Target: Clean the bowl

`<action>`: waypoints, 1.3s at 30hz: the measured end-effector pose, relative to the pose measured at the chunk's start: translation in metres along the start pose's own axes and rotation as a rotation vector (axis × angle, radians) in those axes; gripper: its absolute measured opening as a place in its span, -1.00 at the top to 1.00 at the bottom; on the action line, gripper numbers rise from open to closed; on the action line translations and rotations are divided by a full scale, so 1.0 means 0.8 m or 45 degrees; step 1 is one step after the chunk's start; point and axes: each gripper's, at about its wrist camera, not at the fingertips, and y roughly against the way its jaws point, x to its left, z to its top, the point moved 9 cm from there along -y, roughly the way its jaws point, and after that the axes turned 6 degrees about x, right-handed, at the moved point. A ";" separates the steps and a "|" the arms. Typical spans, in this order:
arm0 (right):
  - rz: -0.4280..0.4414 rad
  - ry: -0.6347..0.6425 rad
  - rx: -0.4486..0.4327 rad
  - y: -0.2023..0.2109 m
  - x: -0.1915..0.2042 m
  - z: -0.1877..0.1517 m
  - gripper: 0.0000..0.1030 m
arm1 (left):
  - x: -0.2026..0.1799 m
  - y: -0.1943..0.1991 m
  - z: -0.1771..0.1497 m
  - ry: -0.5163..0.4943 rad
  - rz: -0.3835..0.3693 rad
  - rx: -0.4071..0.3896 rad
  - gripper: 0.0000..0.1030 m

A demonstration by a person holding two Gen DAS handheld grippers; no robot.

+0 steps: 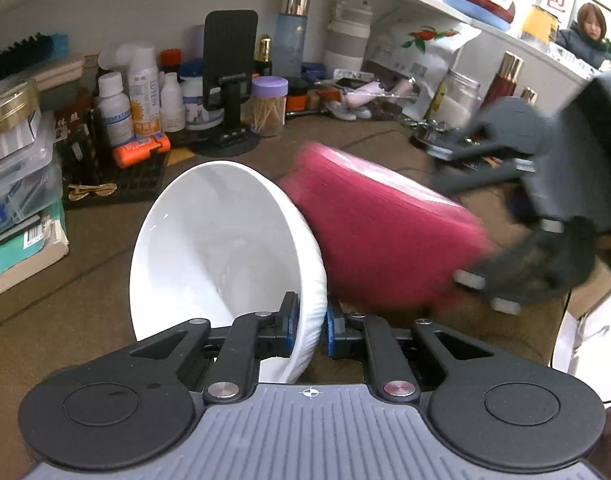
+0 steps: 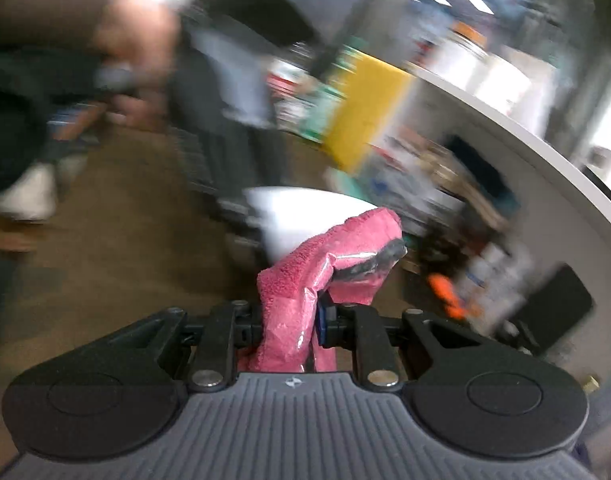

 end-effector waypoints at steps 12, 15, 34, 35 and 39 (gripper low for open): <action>-0.447 -0.167 0.245 -0.053 -0.114 -0.009 0.61 | -0.013 -0.006 0.001 -0.087 0.100 0.054 0.69; -0.451 -0.288 0.204 -0.061 -0.131 -0.020 0.61 | -0.013 -0.010 0.005 -0.097 0.092 0.060 0.56; -0.371 -0.569 0.020 -0.075 -0.114 -0.056 0.61 | 0.002 -0.044 -0.016 -0.338 0.565 0.208 0.70; -0.374 -0.559 0.024 -0.072 -0.115 -0.056 0.61 | 0.002 -0.043 -0.013 -0.314 0.546 0.201 0.71; -0.364 -0.537 0.057 -0.072 -0.121 -0.062 0.62 | -0.001 -0.035 0.000 -0.201 0.416 0.158 0.71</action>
